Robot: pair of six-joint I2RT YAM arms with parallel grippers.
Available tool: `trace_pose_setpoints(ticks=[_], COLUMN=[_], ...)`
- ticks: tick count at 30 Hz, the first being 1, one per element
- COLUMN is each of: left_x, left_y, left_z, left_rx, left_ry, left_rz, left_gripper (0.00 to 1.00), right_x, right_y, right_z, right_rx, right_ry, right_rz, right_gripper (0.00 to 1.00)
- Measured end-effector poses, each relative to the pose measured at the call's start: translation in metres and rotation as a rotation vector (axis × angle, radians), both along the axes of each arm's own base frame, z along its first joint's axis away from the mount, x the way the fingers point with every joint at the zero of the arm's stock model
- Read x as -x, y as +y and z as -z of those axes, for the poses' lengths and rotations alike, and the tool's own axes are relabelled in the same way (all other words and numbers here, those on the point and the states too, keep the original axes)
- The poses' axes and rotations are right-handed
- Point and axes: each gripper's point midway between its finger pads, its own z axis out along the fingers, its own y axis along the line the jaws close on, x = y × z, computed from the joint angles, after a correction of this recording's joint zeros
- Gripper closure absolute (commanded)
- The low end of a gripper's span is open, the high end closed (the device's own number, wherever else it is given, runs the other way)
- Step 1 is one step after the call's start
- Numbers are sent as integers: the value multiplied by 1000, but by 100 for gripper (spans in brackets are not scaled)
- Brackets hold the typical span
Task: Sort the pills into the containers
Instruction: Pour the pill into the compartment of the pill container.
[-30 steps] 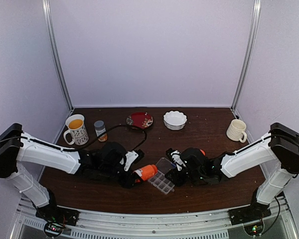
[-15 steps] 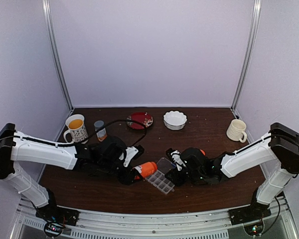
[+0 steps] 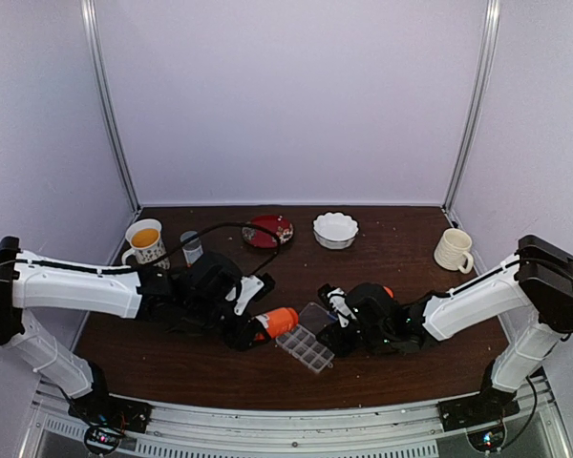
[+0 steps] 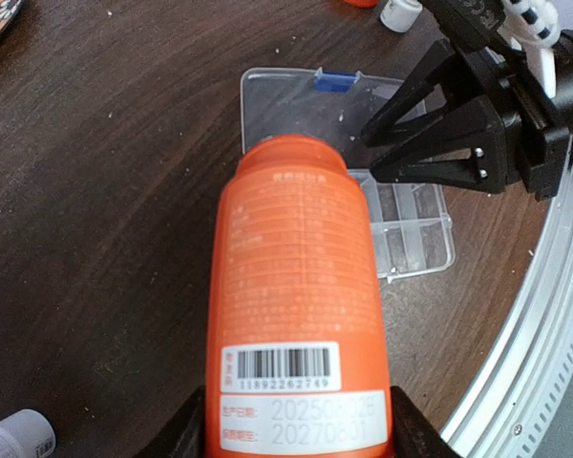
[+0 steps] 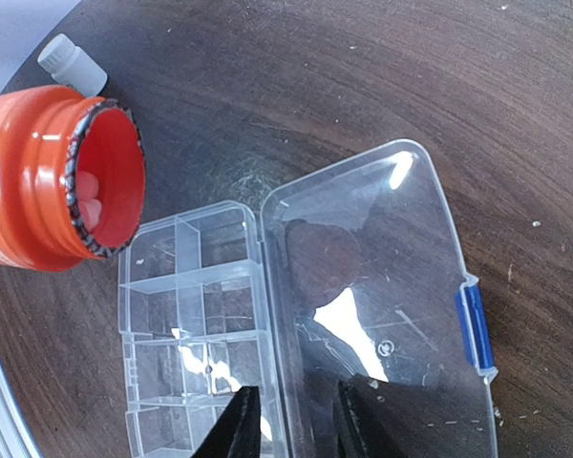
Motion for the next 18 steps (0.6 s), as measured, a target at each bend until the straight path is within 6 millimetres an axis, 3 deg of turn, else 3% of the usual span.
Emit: trace_pose_setpoints(ticks=[5,11,18], left_x=[0,0,0], left_y=[-1,-1,-1], left_z=[1,28,18], left_rx=[0,-61,-62], left_ry=[0,36,35], left_rz=[1,5,4], left_gripper=[100,100,100], right_x=[0,0,0], right_y=[0,0,0], right_z=[0,0,0], right_rx=[0,0,0], right_ry=[0,0,0], right_rz=[0,0,0], right_gripper=[72,72,72])
